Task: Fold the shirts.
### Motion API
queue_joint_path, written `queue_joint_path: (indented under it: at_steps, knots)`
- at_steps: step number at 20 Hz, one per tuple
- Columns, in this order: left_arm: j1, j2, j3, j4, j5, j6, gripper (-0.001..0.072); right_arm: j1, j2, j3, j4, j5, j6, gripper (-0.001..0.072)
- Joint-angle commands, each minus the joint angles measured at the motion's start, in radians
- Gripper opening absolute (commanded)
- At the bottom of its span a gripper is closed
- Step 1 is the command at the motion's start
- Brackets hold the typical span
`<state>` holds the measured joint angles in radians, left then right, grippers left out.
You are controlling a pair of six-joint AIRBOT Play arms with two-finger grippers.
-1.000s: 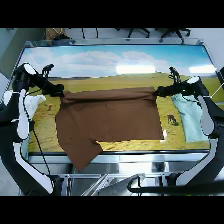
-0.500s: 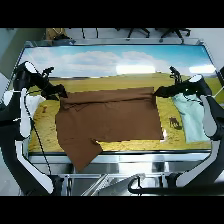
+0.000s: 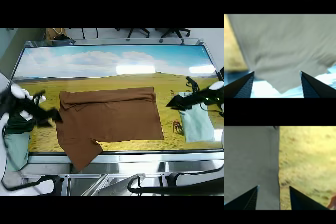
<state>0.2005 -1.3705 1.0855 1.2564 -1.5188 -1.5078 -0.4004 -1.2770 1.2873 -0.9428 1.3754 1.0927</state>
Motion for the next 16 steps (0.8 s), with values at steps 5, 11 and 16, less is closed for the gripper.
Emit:
queue_joint_path:
  at_steps: [5,11,16]
  knots:
    - [0.100,0.398,-0.718,-0.208,0.356,0.050,0.0626,-0.058,0.072,-0.206,0.033,-0.043,0.010,0.0479]
    - [-0.023,0.396,-0.799,-0.404,0.530,0.100,0.0601,-0.051,0.069,-0.221,0.048,-0.039,0.003,0.0480]
    - [-0.115,0.288,-0.668,-0.418,0.426,0.161,0.0012,-0.051,0.068,-0.344,0.031,-0.040,0.003,0.0479]
